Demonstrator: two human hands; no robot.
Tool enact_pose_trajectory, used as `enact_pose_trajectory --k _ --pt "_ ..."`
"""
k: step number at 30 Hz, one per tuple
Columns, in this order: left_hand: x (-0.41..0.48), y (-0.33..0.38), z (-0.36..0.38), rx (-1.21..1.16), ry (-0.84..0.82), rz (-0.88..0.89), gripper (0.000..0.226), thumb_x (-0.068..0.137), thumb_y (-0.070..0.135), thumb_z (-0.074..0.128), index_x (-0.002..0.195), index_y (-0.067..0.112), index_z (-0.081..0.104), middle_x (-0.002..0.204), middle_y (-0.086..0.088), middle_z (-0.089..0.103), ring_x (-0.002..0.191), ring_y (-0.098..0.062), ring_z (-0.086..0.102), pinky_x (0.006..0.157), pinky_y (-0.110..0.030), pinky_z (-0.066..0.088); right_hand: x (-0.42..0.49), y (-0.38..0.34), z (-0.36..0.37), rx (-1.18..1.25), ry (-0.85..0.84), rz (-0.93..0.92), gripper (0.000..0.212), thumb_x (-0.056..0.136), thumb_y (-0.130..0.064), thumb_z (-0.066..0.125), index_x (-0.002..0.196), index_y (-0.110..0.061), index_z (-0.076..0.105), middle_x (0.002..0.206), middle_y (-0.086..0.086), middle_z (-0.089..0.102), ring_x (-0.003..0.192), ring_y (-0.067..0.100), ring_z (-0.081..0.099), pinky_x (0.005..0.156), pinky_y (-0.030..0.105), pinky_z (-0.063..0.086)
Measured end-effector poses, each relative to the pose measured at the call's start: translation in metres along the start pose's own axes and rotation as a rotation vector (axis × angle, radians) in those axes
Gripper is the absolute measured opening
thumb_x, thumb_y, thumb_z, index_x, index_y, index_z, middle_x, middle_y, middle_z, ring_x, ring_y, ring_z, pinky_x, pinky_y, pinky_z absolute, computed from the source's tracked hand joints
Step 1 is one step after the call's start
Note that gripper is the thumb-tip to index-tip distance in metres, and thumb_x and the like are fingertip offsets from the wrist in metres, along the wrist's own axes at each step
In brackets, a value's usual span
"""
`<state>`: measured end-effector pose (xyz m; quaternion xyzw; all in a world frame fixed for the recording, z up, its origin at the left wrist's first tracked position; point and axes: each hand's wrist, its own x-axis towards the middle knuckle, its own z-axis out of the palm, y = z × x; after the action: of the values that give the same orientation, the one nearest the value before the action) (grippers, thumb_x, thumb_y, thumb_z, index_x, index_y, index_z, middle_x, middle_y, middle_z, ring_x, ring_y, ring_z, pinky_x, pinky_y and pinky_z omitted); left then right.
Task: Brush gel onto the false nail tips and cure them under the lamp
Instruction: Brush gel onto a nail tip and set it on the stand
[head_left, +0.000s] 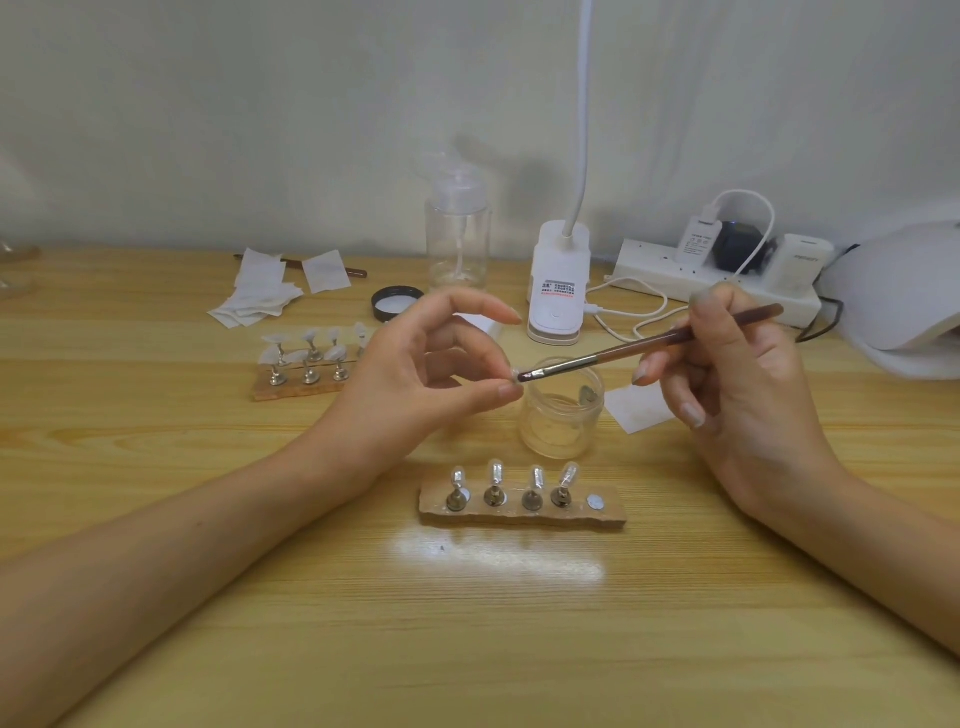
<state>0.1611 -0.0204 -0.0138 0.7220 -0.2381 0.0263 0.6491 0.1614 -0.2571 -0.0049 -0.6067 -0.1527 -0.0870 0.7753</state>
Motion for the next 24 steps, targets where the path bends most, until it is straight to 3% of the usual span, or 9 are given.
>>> enact_pose_trajectory --k 8,14,18,21,24 --pt "-0.0001 -0.0008 0.0004 -0.012 0.005 0.019 0.044 0.077 0.016 0.079 0.118 0.020 0.062 0.082 0.003 0.072 0.082 -0.011 0.070 0.078 -0.023 0.056 0.0018 0.0024 -0.0068 -0.007 0.107 0.031 0.030 0.100 -0.025 0.049 0.071 -0.019 0.048 0.056 0.007 0.063 0.033 0.009 0.035 0.039 0.017 0.028" --pt "-0.0007 0.0009 0.0016 0.002 -0.030 0.047 0.042 0.079 0.015 0.077 0.117 0.017 0.060 0.082 0.004 0.072 0.081 -0.012 0.070 0.081 -0.030 0.058 0.0019 0.0022 -0.0018 -0.003 0.034 0.037 0.027 0.092 -0.037 0.054 0.075 -0.019 0.045 0.063 0.007 0.068 0.034 0.009 0.038 0.042 0.025 0.020" --pt "-0.0003 0.0012 0.0016 0.002 -0.039 0.045 0.042 0.080 0.016 0.077 0.116 0.018 0.058 0.083 0.002 0.072 0.083 -0.013 0.070 0.084 -0.037 0.058 0.0029 0.0027 -0.0058 -0.038 0.125 0.083 0.033 0.098 -0.027 0.053 0.065 -0.024 0.051 0.058 0.008 0.064 0.034 0.010 0.036 0.039 0.018 0.025" --pt "-0.0004 0.0009 0.0011 -0.005 -0.036 0.040 0.042 0.079 0.015 0.077 0.116 0.016 0.057 0.083 0.002 0.072 0.084 -0.014 0.070 0.086 -0.041 0.057 0.0028 0.0022 -0.0070 -0.016 0.140 0.081 0.031 0.101 -0.025 0.050 0.070 -0.021 0.047 0.057 0.007 0.064 0.034 0.009 0.036 0.040 0.017 0.026" --pt "-0.0003 0.0007 0.0017 0.000 -0.038 0.042 0.041 0.079 0.014 0.077 0.115 0.016 0.057 0.083 0.001 0.072 0.084 -0.014 0.070 0.086 -0.038 0.059 0.0020 0.0015 -0.0045 0.010 0.059 0.042 0.026 0.094 -0.035 0.053 0.074 -0.019 0.045 0.062 0.006 0.068 0.034 0.008 0.038 0.045 0.026 0.020"
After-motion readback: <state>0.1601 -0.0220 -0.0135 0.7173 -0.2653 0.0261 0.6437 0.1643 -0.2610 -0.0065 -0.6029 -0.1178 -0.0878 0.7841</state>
